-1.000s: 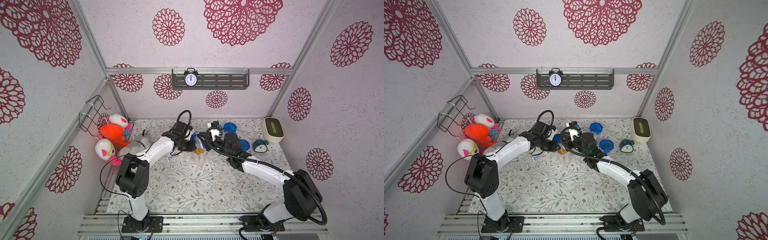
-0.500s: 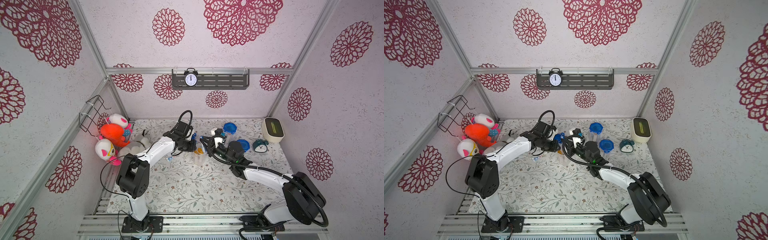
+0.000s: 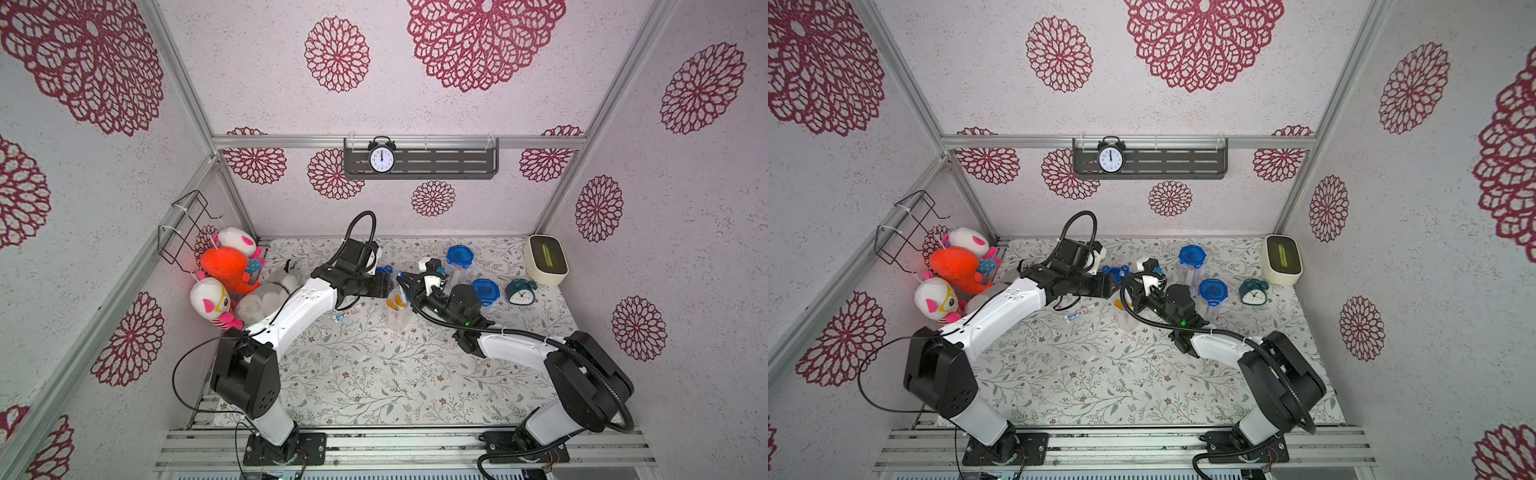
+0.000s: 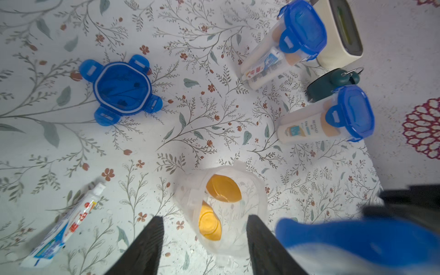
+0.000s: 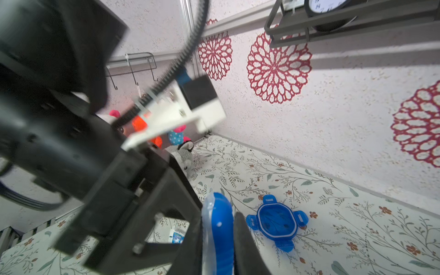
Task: Pack away toiletry kits
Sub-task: Move the container to the center of the board, then place the toiletry item into the container.
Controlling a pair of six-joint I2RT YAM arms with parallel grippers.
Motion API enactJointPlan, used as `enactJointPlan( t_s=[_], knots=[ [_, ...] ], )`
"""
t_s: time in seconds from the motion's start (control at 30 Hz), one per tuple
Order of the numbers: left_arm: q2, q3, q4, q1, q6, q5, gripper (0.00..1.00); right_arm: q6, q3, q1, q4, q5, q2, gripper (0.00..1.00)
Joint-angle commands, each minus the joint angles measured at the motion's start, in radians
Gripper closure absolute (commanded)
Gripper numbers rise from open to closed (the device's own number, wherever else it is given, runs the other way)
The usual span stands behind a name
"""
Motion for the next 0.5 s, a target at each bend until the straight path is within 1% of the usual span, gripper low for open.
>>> enactJointPlan(
  t_s=[0.0,0.13,0.27,0.47],
  knots=[
    [-0.075,-0.077,0.037,0.059,0.019,-0.048,0.40,-0.033,0.029,0.021,0.098,0.033,0.028,0.90],
    [-0.173,-0.202,0.114,0.112,0.033,-0.089,0.35,-0.038,0.010,0.032,0.141,0.050,0.054,0.90],
    [-0.241,-0.322,0.203,0.150,0.039,-0.099,0.31,-0.047,-0.017,0.041,0.171,0.062,0.067,0.90],
    [-0.239,-0.385,0.207,0.161,0.057,-0.161,0.30,-0.046,-0.069,0.044,0.241,0.070,0.091,0.85]
  ],
)
